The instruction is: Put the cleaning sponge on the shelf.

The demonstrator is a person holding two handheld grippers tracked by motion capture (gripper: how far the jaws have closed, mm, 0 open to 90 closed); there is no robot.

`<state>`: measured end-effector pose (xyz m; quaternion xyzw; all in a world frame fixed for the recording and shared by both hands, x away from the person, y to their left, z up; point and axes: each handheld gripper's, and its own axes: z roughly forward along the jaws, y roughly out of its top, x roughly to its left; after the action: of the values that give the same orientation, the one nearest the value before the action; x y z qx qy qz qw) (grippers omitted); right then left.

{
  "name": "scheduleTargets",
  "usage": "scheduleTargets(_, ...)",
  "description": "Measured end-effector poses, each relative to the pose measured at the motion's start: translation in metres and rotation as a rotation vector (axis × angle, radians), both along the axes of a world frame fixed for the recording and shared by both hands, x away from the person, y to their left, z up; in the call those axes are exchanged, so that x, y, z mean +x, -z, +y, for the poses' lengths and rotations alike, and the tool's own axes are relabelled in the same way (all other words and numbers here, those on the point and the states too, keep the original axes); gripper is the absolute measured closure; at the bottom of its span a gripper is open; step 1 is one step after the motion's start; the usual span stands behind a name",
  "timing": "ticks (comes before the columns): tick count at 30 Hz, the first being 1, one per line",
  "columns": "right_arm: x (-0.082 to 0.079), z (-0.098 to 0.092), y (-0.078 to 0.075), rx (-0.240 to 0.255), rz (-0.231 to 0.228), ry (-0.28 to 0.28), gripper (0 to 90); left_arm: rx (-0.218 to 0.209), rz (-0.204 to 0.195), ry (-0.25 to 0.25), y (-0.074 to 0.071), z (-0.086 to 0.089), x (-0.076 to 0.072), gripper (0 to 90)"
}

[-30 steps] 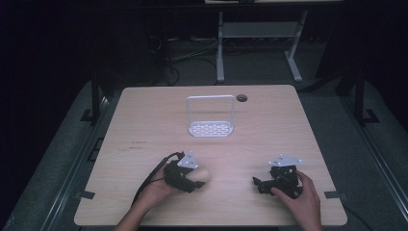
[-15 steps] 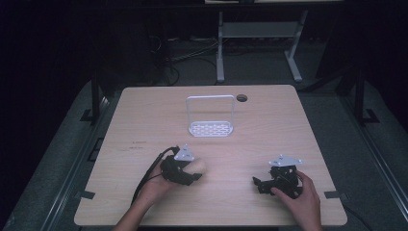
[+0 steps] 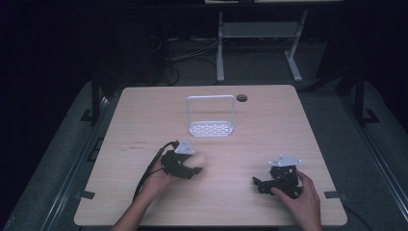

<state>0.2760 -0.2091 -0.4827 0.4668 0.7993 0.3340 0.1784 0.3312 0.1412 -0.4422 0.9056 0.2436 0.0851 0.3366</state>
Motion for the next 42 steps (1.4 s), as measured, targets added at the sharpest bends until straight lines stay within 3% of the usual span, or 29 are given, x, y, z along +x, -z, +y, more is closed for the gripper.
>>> scheduleTargets(5,0.000,0.000,0.000,0.000,0.000,0.000,0.9,-0.020,0.002,-0.011,0.000,-0.001,0.005,41.4)
scheduleTargets(29,0.000,0.000,0.000,0.001,0.001,-0.001,0.9,-0.018,-0.015,-0.022,-0.011,-0.019,0.032,41.4)
scheduleTargets(42,0.000,0.000,0.000,0.000,0.000,0.000,0.9,-0.031,-0.044,-0.046,-0.018,-0.029,0.050,41.5)
